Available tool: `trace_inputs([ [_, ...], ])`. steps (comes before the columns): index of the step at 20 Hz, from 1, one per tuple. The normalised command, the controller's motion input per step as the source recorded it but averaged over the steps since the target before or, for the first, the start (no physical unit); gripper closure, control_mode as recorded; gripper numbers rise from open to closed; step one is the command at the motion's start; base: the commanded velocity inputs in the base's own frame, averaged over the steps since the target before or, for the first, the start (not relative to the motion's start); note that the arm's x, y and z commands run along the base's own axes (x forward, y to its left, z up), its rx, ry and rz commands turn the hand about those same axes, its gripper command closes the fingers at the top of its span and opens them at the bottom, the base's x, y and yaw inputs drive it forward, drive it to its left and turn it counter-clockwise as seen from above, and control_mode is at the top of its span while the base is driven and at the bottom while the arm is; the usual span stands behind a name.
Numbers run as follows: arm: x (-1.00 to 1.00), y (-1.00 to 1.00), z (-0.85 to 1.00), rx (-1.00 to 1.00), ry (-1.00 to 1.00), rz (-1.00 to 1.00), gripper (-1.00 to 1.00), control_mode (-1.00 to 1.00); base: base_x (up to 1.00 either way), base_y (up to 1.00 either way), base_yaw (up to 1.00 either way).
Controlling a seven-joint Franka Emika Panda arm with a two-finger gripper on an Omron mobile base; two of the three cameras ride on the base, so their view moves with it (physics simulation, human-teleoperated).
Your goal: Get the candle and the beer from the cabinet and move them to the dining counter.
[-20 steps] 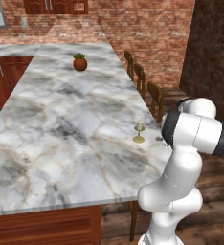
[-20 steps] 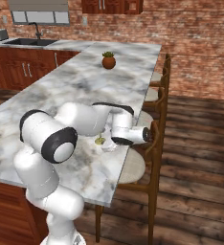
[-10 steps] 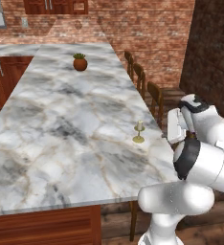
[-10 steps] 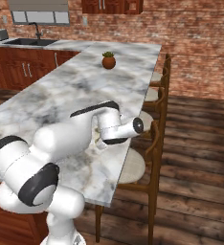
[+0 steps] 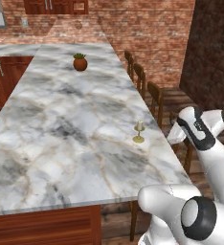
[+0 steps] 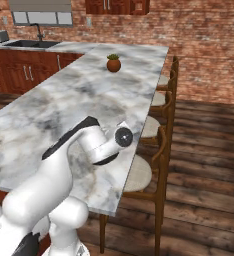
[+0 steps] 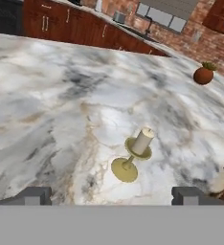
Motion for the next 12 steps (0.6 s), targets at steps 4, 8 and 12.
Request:
trace_inputs([
  [4,-0.43,0.18,0.38,0.0,0.0,-0.36,-1.0,-1.0,0.0,0.0,0.0],
  [8,-0.44,0.18,0.44,0.0,0.0,-0.28,-1.0,-1.0,0.0,0.0,0.0],
  [12,-0.47,0.15,0.45,0.0,0.04,-0.22,-1.0,-1.0,0.0,0.0,0.0],
])
